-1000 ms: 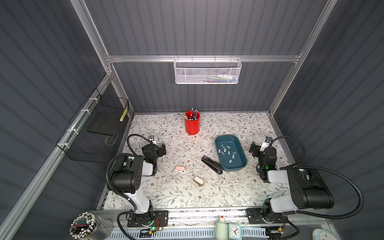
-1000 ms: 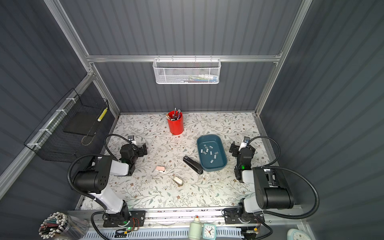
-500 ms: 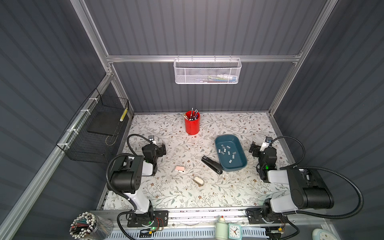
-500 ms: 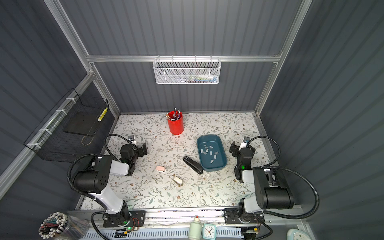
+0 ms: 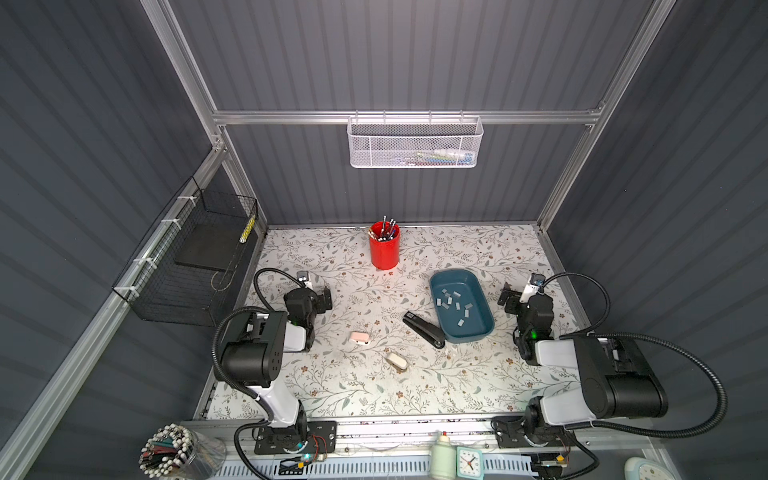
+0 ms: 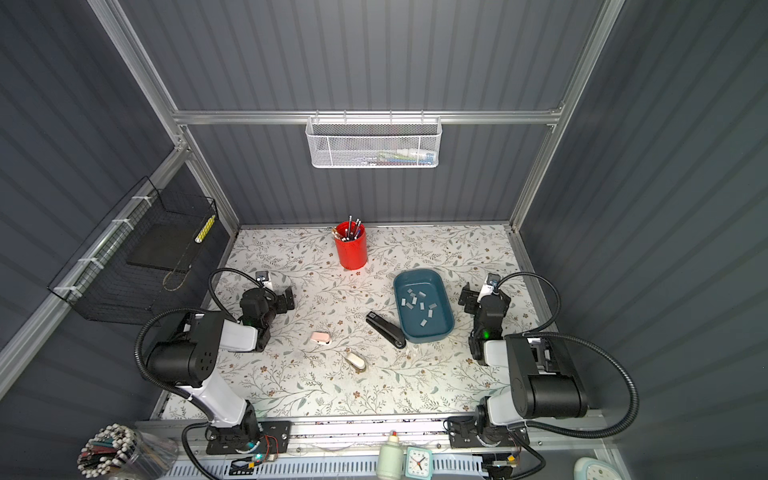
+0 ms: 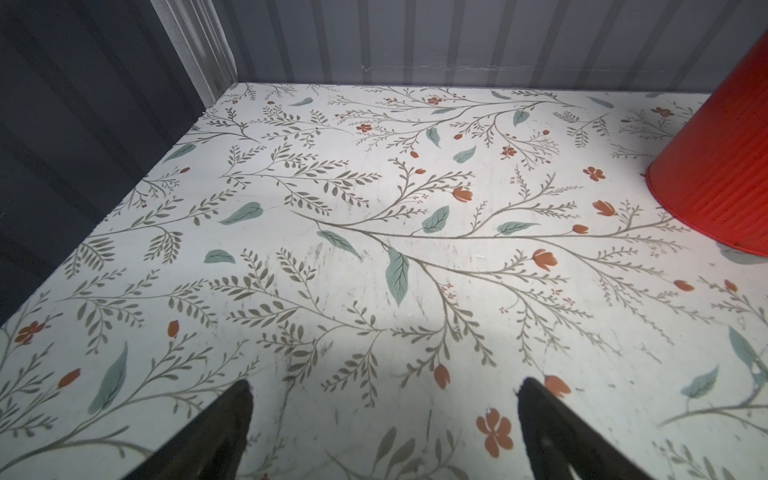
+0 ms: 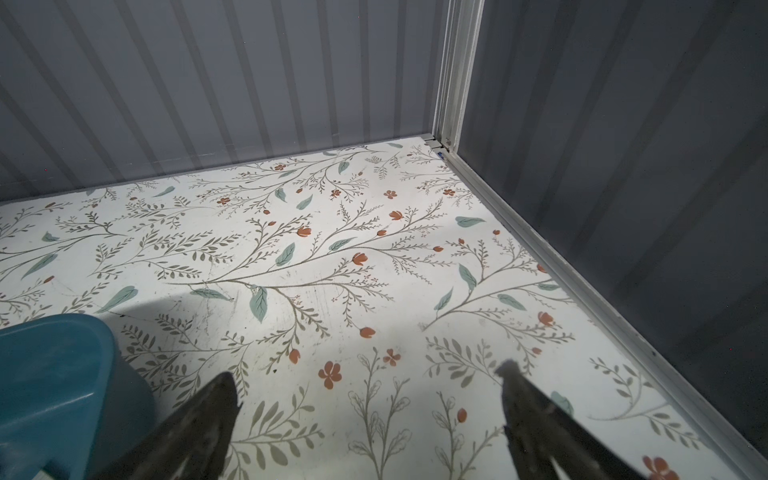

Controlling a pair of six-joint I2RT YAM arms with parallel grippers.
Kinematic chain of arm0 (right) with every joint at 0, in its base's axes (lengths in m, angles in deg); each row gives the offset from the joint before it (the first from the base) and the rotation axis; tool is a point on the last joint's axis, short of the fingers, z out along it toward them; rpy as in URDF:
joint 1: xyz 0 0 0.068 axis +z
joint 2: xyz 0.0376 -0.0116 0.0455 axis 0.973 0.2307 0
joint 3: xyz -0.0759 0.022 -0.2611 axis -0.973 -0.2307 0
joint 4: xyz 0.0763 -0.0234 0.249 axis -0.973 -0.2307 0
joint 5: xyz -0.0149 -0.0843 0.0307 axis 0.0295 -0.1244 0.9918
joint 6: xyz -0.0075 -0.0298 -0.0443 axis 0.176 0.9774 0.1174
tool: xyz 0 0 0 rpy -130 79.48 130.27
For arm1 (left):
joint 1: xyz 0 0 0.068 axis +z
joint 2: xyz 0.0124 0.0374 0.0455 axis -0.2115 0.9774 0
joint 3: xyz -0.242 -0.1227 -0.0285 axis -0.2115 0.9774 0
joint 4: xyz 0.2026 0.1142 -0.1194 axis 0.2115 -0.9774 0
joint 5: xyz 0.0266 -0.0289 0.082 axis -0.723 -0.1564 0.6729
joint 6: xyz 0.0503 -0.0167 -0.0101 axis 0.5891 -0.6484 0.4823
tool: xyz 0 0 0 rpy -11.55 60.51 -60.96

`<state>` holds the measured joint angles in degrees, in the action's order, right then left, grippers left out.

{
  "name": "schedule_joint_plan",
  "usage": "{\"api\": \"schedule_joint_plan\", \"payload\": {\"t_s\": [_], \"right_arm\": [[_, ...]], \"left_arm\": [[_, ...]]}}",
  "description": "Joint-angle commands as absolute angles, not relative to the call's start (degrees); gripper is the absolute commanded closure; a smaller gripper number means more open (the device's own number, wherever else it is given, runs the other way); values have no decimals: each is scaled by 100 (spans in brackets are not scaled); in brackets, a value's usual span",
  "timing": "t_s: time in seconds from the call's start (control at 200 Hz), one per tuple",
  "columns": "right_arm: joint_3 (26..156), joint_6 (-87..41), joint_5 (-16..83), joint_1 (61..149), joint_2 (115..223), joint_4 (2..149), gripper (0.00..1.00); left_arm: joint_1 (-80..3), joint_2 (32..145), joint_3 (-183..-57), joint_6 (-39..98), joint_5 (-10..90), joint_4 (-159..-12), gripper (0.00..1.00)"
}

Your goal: Load the staples into the stapler

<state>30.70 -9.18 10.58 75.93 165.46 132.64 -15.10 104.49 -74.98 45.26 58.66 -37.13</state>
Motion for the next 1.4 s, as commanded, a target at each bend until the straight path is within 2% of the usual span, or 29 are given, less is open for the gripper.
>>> {"api": "schedule_joint_plan", "payload": {"t_s": [0.0,0.205,0.3,0.365,0.41,0.47,0.53,0.605,0.655,0.705,0.78,0.87,0.965,1.046,1.146,1.251,1.396], "right_arm": [[3176,-930,1084,7578,16520,13307,1],[2719,-926,931,7631,16181,13841,1],[2757,-899,778,7657,16099,13876,1],[3012,-790,458,7841,15332,12722,1],[3179,-834,420,7930,14738,11879,1],[3262,-1052,390,7929,14218,11510,1],[3519,-1532,519,7930,13685,10711,1],[4173,-2616,644,7927,13061,8936,1],[4729,-3164,976,7921,12751,7669,1],[5054,-3171,1576,7928,12539,6845,1],[4761,-3502,2359,7882,12000,7082,1],[4513,-3402,3869,7875,11254,7392,1],[4525,-3629,4626,8031,10945,7246,1],[4495,-3579,4608,8510,10889,7067,1],[4297,-3508,3826,9575,10878,7029,1],[4168,-3550,3129,10719,11107,7124,1],[4147,-3676,2476,11878,11734,7187,11]], "left_arm": [[-1493,10455,-7498,4626,5821,-3709,0],[-1514,10293,-7457,4781,5612,-3700,0],[-1625,9510,-7783,4408,6387,-5088,0],[-1625,9144,-8133,4080,6652,-6097,0],[-1625,9007,-8233,4037,6427,-6330,0],[-1634,8777,-8354,3907,6063,-6549,0],[-1634,8474,-8658,3648,5831,-7082,0],[-1634,8070,-9310,3364,5515,-8217,0],[-1634,7870,-9694,3171,5392,-8902,0],[-1626,7754,-9967,2992,5323,-9214,0],[-1625,7647,-10338,2633,5568,-9810,0],[-1617,7486,-10574,2286,5939,-10430,0],[-1616,7219,-10460,2328,5401,-10027,0],[-1616,7222,-10602,2154,5175,-9868,0],[-1616,7471,-11247,1587,5346,-10505,0],[-1616,7781,-11865,1807,4366,-10643,0],[-1616,8000,-13046,2189,3522,-10995,0]]}}
